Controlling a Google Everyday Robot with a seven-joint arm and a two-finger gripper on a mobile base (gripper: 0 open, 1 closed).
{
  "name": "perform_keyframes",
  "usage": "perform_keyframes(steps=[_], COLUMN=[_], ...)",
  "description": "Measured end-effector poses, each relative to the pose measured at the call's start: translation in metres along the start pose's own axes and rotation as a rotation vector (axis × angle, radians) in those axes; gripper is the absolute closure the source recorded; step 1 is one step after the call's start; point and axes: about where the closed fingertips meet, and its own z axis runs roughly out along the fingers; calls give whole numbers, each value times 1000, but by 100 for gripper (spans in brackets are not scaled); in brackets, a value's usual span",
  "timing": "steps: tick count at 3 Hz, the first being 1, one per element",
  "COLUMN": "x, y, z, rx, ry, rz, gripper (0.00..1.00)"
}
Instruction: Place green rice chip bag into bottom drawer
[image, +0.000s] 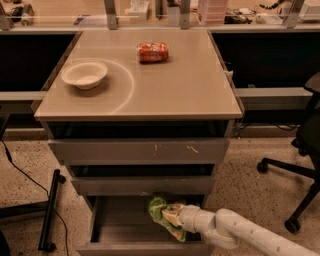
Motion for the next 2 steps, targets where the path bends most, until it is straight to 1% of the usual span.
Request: perform_keyframes(steps=[1,2], x=[0,9], y=[-1,7], z=[1,4], rx=[1,-25], ry=[1,38], rz=[-1,-1], gripper=[100,100])
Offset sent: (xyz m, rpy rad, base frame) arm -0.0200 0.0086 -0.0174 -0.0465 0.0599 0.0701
